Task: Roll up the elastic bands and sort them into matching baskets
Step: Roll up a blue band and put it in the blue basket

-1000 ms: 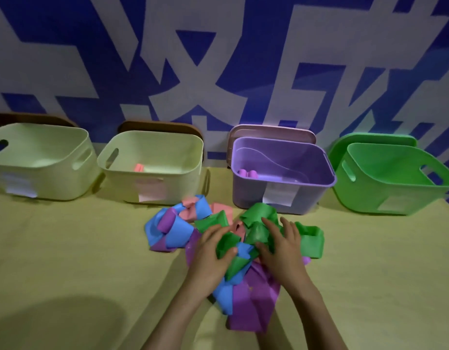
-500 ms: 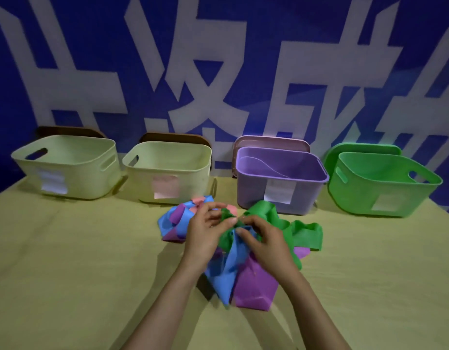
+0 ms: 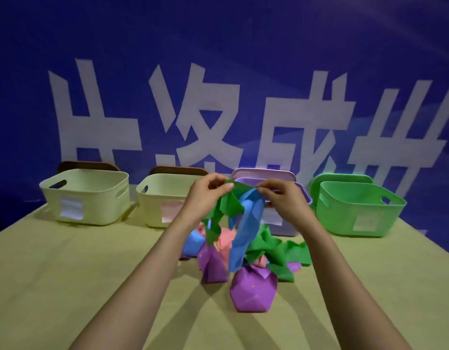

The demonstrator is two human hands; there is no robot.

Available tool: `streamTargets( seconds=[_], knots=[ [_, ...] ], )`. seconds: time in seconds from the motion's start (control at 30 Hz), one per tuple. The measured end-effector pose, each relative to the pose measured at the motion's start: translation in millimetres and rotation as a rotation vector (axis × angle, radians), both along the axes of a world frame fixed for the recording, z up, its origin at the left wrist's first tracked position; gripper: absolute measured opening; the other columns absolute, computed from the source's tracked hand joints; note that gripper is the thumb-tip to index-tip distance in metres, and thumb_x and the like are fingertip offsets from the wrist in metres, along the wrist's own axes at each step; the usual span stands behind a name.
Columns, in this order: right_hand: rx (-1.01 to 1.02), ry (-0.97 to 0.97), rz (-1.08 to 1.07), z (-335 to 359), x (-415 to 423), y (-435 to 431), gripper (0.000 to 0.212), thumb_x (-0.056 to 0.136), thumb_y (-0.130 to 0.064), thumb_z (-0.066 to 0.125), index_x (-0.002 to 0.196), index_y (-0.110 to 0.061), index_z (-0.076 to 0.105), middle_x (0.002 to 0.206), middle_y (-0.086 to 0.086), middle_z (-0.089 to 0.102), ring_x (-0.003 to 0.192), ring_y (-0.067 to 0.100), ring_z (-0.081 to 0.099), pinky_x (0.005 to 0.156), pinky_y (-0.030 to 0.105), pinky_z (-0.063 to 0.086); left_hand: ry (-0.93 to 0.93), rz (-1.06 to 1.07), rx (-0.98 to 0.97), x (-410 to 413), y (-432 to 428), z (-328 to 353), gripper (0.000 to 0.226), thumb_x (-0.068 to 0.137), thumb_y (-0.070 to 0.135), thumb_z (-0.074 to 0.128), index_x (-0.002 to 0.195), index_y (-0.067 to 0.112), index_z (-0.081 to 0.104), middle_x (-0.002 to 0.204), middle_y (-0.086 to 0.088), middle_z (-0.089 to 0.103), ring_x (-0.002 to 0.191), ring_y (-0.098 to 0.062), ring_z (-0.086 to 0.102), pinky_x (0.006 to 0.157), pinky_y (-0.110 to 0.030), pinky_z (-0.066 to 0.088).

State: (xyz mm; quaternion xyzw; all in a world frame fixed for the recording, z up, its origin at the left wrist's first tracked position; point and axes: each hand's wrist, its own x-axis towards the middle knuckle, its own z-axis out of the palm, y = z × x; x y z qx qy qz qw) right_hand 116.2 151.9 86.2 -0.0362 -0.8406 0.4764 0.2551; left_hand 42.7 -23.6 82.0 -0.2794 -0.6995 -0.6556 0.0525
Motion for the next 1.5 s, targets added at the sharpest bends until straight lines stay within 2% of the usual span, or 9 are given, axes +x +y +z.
streamTargets(
  seconds=[0.3, 0.43, 0.57, 0.73, 0.87, 1.03, 1.23, 1.33, 1.5],
  knots=[
    [0.28, 0.029, -0.205, 18.8, 0.4, 23.8, 0.019, 0.095, -0.008, 0.05, 0.102, -0.008, 0.068, 0.087, 0.0, 0.059, 0.081, 0.017, 0.052, 0.061, 0.02, 0.03, -0.112, 0.205, 0.029, -19.0, -2.1, 11.0, 0.014, 0.092, 0.012, 0.056, 0.08, 0.018, 0.052, 0.079, 0.002, 0.053, 0.073, -0.014, 0.049, 0.064, -0.025, 0.041],
    [-0.074, 0.1, -0.18, 31.8, -4.2, 34.5, 0.019, 0.096, -0.007, 0.046, 0.085, -0.014, 0.06, 0.082, 0.004, 0.059, 0.081, 0.019, 0.051, 0.064, 0.025, 0.04, -0.148, 0.246, -0.122, -32.5, -11.8, 2.7, 0.008, 0.093, 0.017, 0.055, 0.087, 0.015, 0.051, 0.081, -0.001, 0.053, 0.079, -0.019, 0.049, 0.071, -0.029, 0.039],
    [-0.036, 0.079, -0.153, 42.3, -11.0, 30.2, 0.018, 0.097, -0.008, 0.044, 0.093, -0.013, 0.061, 0.09, 0.002, 0.06, 0.079, 0.013, 0.053, 0.072, 0.027, 0.043, -0.131, 0.234, -0.211, -34.5, -4.0, -3.6, 0.007, 0.093, 0.019, 0.056, 0.093, 0.013, 0.054, 0.092, -0.008, 0.059, 0.083, -0.02, 0.05, 0.07, -0.027, 0.035],
    [-0.05, 0.095, -0.123, 49.1, -15.0, 22.4, 0.019, 0.095, -0.014, 0.05, 0.093, -0.019, 0.068, 0.096, 0.0, 0.067, 0.09, 0.016, 0.058, 0.082, 0.034, 0.048, -0.03, 0.163, -0.644, -30.3, 2.5, -7.6, 0.054, 0.088, 0.034, 0.065, 0.134, 0.013, 0.046, 0.139, -0.01, 0.044, 0.124, -0.024, 0.046, 0.1, -0.034, 0.039],
    [-0.061, 0.098, -0.026, 50.0, -14.6, 16.0, 0.017, 0.095, -0.019, 0.054, 0.092, -0.023, 0.07, 0.096, -0.001, 0.068, 0.092, 0.016, 0.06, 0.081, 0.035, 0.053, -0.109, -0.16, -0.225, -9.3, 16.7, 2.5, 0.05, 0.083, 0.027, 0.072, 0.128, 0.016, 0.052, 0.13, -0.003, 0.057, 0.113, -0.013, 0.055, 0.086, -0.022, 0.046],
    [-0.109, 0.171, 0.007, 56.1, -14.7, 9.7, 0.017, 0.095, -0.018, 0.055, 0.089, -0.024, 0.069, 0.095, -0.001, 0.069, 0.091, 0.013, 0.061, 0.079, 0.03, 0.053, -0.228, -0.378, -0.148, -0.4, 38.1, 3.5, 0.052, 0.078, 0.022, 0.076, 0.124, 0.013, 0.053, 0.113, -0.004, 0.068, 0.102, -0.019, 0.066, 0.089, -0.035, 0.054],
    [0.026, 0.205, -0.102, 62.6, -18.7, 25.9, 0.018, 0.096, -0.014, 0.052, 0.098, -0.012, 0.07, 0.091, 0.002, 0.067, 0.08, 0.016, 0.056, 0.071, 0.03, 0.045, -0.267, -0.341, -0.017, -9.2, 30.6, 9.2, 0.041, 0.079, 0.014, 0.075, 0.111, 0.022, 0.051, 0.104, -0.007, 0.057, 0.075, -0.012, 0.056, 0.068, -0.026, 0.047],
    [0.099, 0.151, -0.069, 64.9, -12.9, 31.9, 0.02, 0.095, -0.011, 0.051, 0.095, -0.017, 0.071, 0.095, 0.004, 0.068, 0.082, 0.018, 0.057, 0.074, 0.032, 0.047, -0.013, -0.172, -0.277, -14.2, 18.9, 20.4, 0.064, 0.072, 0.015, 0.081, 0.123, 0.027, 0.045, 0.112, 0.0, 0.044, 0.093, -0.011, 0.054, 0.071, -0.017, 0.047],
    [-0.317, 0.196, 0.231, 77.7, 5.7, 39.3, 0.023, 0.093, -0.003, 0.051, 0.092, -0.016, 0.07, 0.084, -0.005, 0.07, 0.077, 0.008, 0.062, 0.064, 0.017, 0.048, 0.149, 0.03, -0.323, -31.8, 8.3, 25.9, 0.029, 0.079, 0.004, 0.066, 0.104, 0.015, 0.058, 0.115, -0.006, 0.056, 0.098, -0.02, 0.059, 0.085, -0.032, 0.05]
  ],
)
